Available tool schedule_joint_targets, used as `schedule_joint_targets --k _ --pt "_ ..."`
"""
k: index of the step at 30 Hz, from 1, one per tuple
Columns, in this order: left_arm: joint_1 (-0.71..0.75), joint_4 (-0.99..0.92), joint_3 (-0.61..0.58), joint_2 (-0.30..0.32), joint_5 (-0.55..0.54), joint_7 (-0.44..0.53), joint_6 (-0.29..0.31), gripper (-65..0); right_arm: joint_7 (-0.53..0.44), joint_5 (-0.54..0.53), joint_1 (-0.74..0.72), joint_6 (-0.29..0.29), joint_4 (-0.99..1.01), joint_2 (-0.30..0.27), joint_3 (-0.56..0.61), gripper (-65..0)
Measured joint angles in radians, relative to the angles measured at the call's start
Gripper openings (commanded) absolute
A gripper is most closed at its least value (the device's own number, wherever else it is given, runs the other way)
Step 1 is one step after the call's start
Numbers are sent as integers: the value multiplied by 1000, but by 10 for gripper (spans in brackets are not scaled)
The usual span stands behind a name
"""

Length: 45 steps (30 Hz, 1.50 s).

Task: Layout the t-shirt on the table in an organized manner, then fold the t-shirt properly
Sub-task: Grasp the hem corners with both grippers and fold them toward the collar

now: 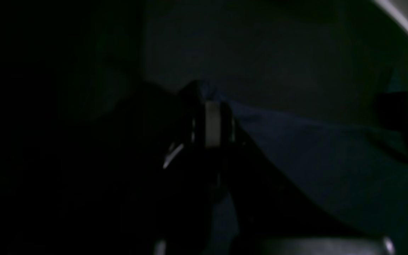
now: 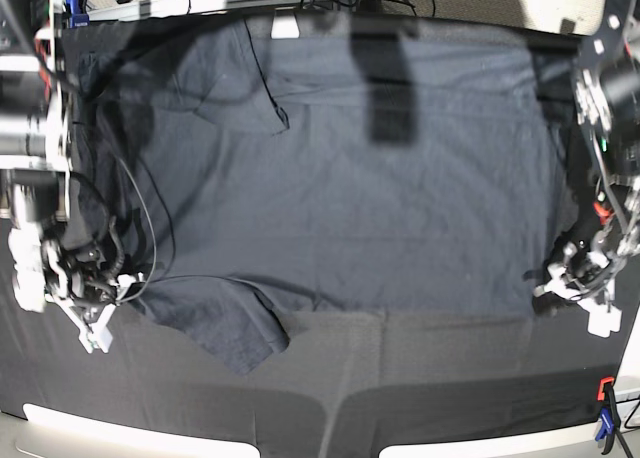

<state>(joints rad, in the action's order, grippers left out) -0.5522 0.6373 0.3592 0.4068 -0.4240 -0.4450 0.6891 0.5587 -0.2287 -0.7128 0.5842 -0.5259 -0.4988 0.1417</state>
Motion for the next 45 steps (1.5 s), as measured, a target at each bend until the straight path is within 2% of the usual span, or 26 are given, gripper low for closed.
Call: schedule_joint_targets --k 5,8,10,19,24,28,34,38,41,42,43,45 --pt "136 195 0 0 -4 -3 -10 -650 26 -6 138 2 -218 -17 -13 -650" --pt "207 287 0 -3 -31 -4 -60 -650 38 -8 234 3 -370 -7 -74 -650" --pt "248 344 18 -8 -41 -9 -61 -650 50 -35 306 3 -474 -3 -142 -650" --pt "391 541 217 -47 -158 -76 -45 -650 80 -128 608 17 -863 -1 -433 -650" --pt "480 594 251 -52 -199 -95 -4 -650 98 -184 771 27 -1040 0 -523 -650" --pt "546 624 263 -52 -201 -92 -5 -650 106 -220 887 27 -1159 4 -581 -650" --pt "640 692 263 -52 -200 -98 -4 -650 116 -222 1004 31 -1240 93 -698 -650" --pt "666 713 263 -52 -200 -93 -3 -650 127 -217 1057 75 -1241 149 -756 -650" --pt "682 713 263 -52 -168 -110 -3 -650 243 -217 1073 75 -1241 167 -765 -642" --pt "682 713 263 -52 -150 -144 -3 -650 291 -220 1073 75 -1241 169 -765 -609" --pt "681 713 263 -52 -138 -175 -4 -613 337 -219 1072 75 -1241 169 -765 -566" --pt "679 712 263 -51 -126 -215 -5 -473 367 -213 1070 74 -1241 166 -766 -472"
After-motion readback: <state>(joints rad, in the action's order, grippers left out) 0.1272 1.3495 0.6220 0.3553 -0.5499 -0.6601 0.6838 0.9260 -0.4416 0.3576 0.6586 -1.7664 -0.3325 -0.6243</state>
